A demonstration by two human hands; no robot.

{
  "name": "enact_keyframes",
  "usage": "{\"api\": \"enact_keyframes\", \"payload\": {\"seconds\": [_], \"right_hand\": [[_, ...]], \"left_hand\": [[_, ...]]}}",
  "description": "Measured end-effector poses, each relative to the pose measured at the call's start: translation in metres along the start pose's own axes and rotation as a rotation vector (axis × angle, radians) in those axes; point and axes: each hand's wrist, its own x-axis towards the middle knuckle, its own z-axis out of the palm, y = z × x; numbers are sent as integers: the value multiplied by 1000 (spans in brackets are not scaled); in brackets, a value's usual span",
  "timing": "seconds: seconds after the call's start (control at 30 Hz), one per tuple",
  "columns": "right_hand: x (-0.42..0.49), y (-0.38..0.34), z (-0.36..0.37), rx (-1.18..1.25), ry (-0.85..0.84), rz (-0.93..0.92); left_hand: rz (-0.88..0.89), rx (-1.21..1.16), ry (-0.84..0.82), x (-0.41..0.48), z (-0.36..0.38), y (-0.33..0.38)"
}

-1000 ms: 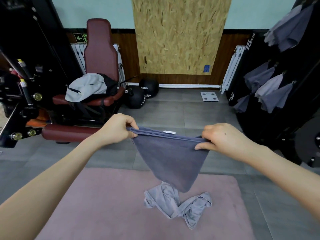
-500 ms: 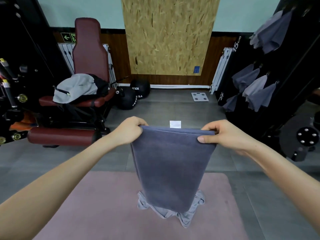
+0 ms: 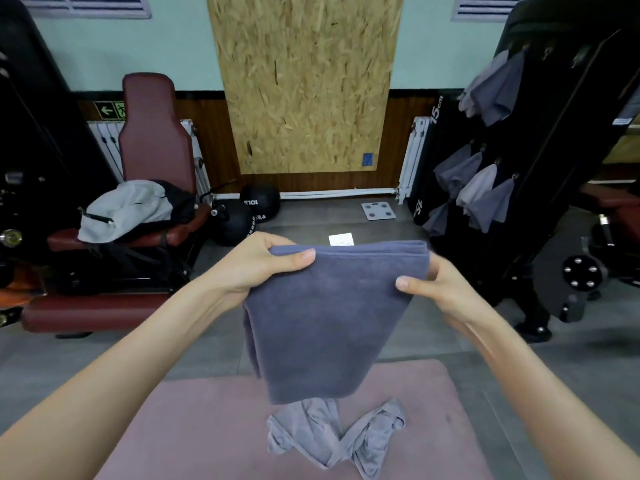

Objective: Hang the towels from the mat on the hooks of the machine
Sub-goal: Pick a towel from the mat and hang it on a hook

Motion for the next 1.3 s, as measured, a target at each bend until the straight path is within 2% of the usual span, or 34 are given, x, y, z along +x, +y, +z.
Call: {"api": "enact_keyframes", "payload": {"seconds": [0.17, 0.33, 0.47, 0.53, 0.6, 0.73, 0.83, 0.9, 1.03, 1.17, 1.3], "right_hand": [[-9, 57, 36, 83, -5, 173], [-14, 65, 34, 170, 143, 133], [-20, 48, 36, 111, 119, 124], [-19, 36, 39, 22, 131, 89], [-15, 22, 40, -108, 144, 37], [-2, 11, 35, -495, 186, -27], [6, 8, 32, -553, 250, -16], [9, 5, 32, -537, 270, -3], [14, 0, 30, -476, 294, 12], [19, 0, 28, -333, 386, 8], [26, 3, 33, -218, 482, -7]], "left_hand": [[33, 18, -6, 4, -1, 22], [5, 202, 224, 12, -17, 23], [-143, 373, 373, 28, -41, 2], [-245, 491, 363, 35, -50, -12], [-351, 513, 268, 40, -55, -22], [-543, 200, -104, 46, -66, -31], [-600, 207, -417, 48, -82, -43], [-579, 220, -504, 47, -88, -55], [-476, 26, -361, 41, -85, -74], [-414, -594, 23, 37, -69, -84], [-224, -870, 195, 36, -48, -80]]}}
